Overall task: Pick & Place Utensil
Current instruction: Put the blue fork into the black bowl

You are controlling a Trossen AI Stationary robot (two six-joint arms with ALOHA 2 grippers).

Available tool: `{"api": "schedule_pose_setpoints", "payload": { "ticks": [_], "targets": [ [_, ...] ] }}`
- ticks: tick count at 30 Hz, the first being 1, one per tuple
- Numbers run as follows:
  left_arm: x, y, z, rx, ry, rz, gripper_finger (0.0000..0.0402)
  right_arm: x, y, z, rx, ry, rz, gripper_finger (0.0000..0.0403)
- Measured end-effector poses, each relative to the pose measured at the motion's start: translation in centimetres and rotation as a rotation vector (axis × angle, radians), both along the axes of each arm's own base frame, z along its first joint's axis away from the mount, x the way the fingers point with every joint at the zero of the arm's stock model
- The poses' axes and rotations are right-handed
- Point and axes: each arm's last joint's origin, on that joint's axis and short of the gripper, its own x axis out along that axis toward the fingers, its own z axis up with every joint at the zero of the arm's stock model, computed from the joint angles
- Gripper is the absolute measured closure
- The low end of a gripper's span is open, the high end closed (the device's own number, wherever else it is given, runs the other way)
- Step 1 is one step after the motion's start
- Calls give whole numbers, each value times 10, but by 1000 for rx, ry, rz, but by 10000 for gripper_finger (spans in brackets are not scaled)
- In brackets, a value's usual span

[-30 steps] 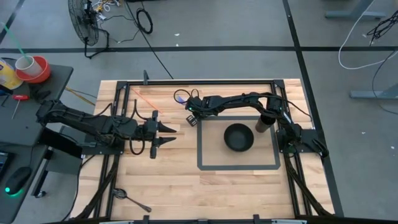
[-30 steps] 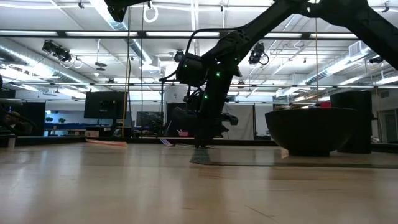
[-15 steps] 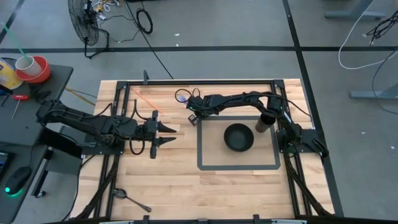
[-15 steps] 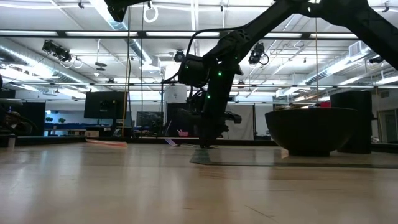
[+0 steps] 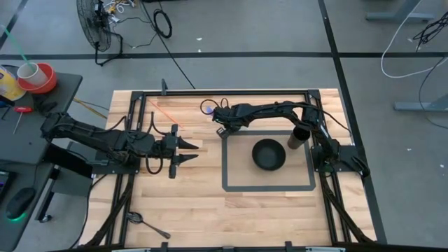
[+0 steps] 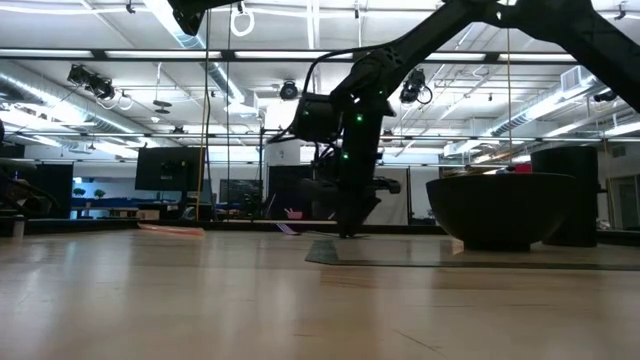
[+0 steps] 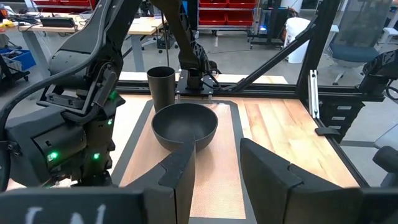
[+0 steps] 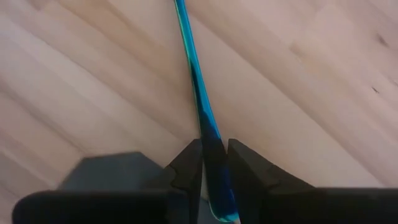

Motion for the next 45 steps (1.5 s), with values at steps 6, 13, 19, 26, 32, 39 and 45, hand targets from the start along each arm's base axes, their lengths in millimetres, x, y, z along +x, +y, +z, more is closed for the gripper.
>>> {"api": "schedule_pose_setpoints", "payload": {
  "ticks": [6,13,19,26,32,39,45],
  "targets": [
    [0,0,0,0,0,0,271,-10,1,5,24,83,1,324],
    [0,0,0,-1,-4,0,271,-17,2,7,47,145,8,321],
    [0,0,1,-1,-7,0,271,-17,3,7,45,155,62,285],
    [0,0,1,-1,-7,0,271,-11,0,13,38,110,55,232],
    [0,0,1,0,-7,0,271,5,-12,15,-7,-88,36,235],
    [0,0,1,0,-7,0,271,10,-23,12,-43,-170,14,265],
    [0,0,1,0,-6,0,271,7,-26,4,-15,-170,12,289]
  ]
}}
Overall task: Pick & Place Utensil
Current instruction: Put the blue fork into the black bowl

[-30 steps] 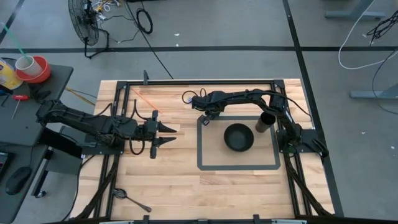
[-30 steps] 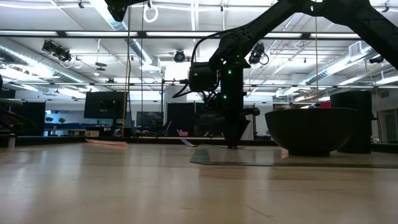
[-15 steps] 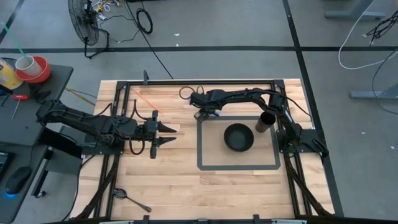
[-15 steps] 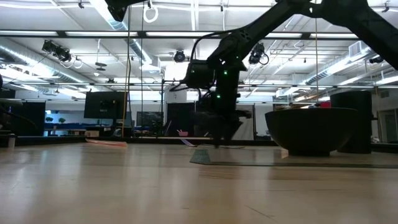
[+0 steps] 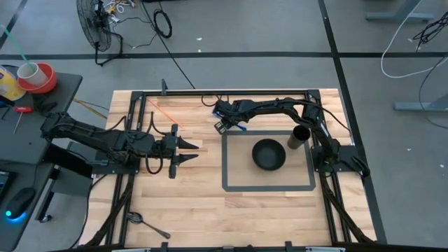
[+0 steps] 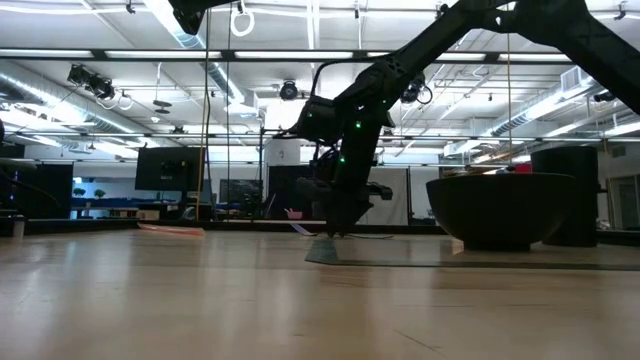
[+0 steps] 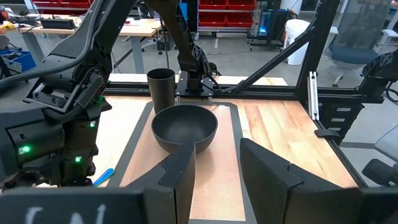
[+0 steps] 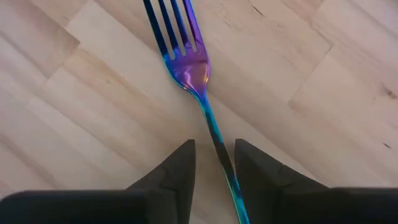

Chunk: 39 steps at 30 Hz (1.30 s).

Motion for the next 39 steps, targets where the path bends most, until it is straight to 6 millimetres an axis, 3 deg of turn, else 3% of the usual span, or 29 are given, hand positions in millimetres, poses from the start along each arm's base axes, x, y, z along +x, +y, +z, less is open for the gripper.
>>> {"api": "schedule_pose_setpoints", "payload": {
  "ticks": [15,39],
  "targets": [
    [0,0,0,0,0,0,271,0,1,-2,27,-18,13,358],
    [0,0,0,0,0,0,271,0,2,-3,31,-20,10,370]
  ]
}}
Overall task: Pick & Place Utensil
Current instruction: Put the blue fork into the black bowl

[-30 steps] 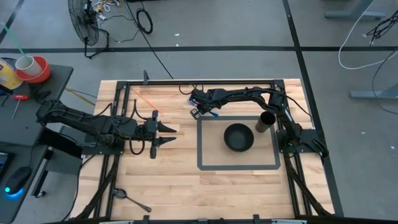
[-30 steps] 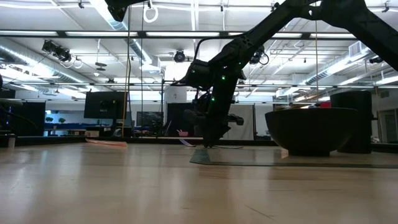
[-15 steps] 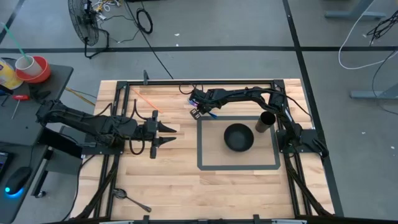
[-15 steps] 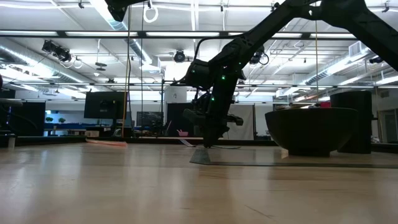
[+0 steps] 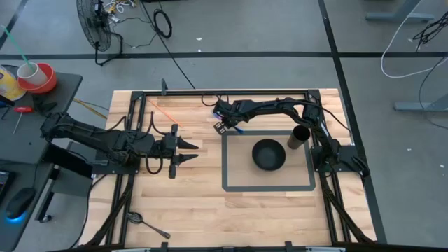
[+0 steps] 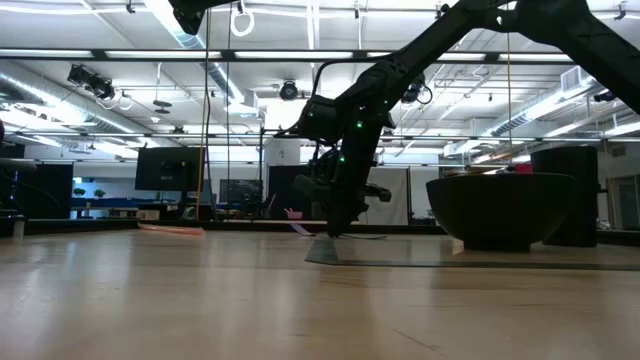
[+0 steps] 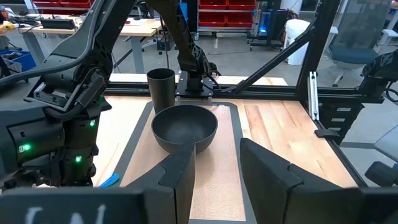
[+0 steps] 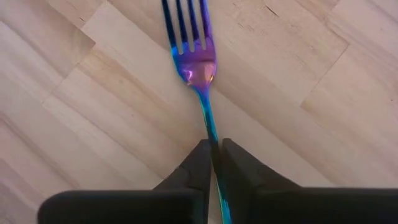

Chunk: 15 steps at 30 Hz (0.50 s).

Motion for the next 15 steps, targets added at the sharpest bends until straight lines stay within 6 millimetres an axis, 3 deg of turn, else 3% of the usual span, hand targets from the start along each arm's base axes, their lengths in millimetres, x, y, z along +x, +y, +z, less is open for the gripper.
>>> {"api": "schedule_pose_setpoints", "payload": {
  "ticks": [6,15],
  "targets": [
    [0,0,0,0,0,0,271,0,1,0,-35,16,5,397],
    [0,0,0,0,0,0,271,-1,13,10,-94,53,26,395]
  ]
}}
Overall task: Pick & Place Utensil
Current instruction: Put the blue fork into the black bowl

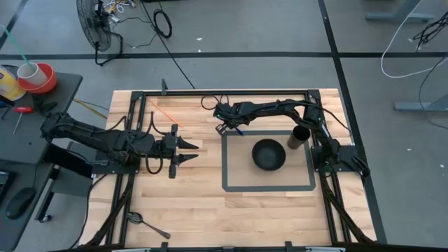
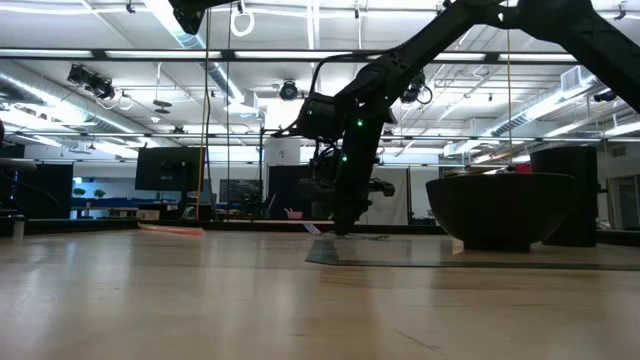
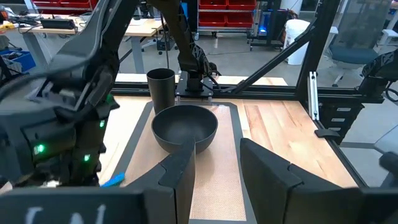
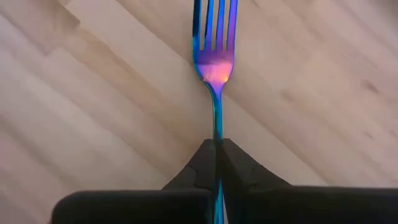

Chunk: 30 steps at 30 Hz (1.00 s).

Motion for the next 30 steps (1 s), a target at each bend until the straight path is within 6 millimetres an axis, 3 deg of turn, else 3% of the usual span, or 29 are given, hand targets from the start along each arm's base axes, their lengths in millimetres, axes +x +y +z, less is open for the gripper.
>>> {"api": "schedule_pose_setpoints", "payload": {
  "ticks": [7,12,18,24,30],
  "targets": [
    [0,0,0,0,0,-1,271,-7,29,48,-93,15,70,394],
    [0,0,0,0,0,0,271,-17,57,100,-156,-72,161,394],
    [0,0,0,-1,-1,-1,271,-53,96,145,-109,-24,211,394],
    [0,0,0,-1,-1,0,271,-87,137,162,78,76,256,394],
    [0,0,1,-1,-2,0,271,-103,172,159,256,214,326,394]
  ]
}}
